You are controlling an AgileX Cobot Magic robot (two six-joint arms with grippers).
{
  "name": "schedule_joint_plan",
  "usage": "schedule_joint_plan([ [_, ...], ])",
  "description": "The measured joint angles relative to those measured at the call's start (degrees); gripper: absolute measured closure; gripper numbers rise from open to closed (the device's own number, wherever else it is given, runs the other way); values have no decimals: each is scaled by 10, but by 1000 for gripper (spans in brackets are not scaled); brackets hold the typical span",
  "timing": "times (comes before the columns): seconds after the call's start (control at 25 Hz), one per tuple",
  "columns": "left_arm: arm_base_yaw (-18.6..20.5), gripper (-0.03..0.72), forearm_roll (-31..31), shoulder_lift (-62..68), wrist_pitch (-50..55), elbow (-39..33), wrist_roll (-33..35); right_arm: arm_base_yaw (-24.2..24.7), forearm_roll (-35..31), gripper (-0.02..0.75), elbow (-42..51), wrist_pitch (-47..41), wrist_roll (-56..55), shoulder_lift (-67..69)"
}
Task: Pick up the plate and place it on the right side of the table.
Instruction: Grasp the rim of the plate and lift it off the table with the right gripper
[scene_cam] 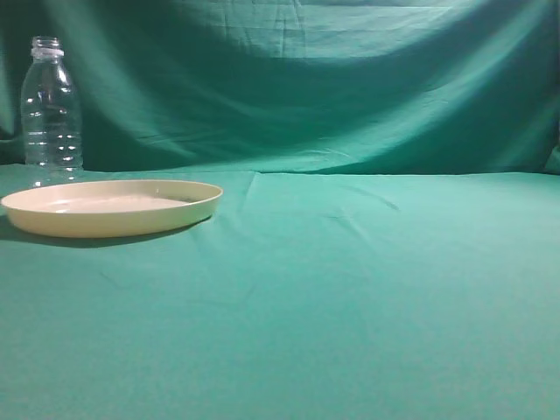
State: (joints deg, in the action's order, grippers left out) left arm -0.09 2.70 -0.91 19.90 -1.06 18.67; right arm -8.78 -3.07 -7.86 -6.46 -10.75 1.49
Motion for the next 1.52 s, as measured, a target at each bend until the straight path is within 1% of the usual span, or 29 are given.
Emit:
schedule_joint_plan([
  [0.2, 0, 688, 0, 0, 0, 0, 0, 0, 1, 688, -119, -205, 0, 125],
  [0.32, 0, 688, 0, 0, 0, 0, 0, 0, 2, 688, -166, -277, 0, 209],
  [0.44, 0, 688, 0, 0, 0, 0, 0, 0, 2, 688, -190, -298, 0, 277],
  [0.6, 0, 688, 0, 0, 0, 0, 0, 0, -4, 688, -196, -285, 1, 332],
  [0.64, 0, 688, 0, 0, 0, 0, 0, 0, -16, 738, -199, -285, 9, 346],
  [0.68, 0, 688, 0, 0, 0, 0, 0, 0, -32, 738, -204, -288, 34, 362],
  [0.84, 0, 688, 0, 0, 0, 0, 0, -5, -132, 738, -245, -334, 166, 438],
  [0.92, 0, 688, 0, 0, 0, 0, 0, -27, -150, 738, -273, -343, 183, 479],
  [1.16, 0, 688, 0, 0, 0, 0, 0, -135, -153, 738, -382, -350, 185, 631],
  [1.24, 0, 688, 0, 0, 0, 0, 0, -179, -129, 738, -428, -354, 154, 687],
  [1.4, 0, 688, 0, 0, 0, 0, 0, -260, -31, 738, -531, -390, 64, 810],
  [1.52, 0, 688, 0, 0, 0, 0, 0, -300, 10, 738, -622, -416, 36, 896],
])
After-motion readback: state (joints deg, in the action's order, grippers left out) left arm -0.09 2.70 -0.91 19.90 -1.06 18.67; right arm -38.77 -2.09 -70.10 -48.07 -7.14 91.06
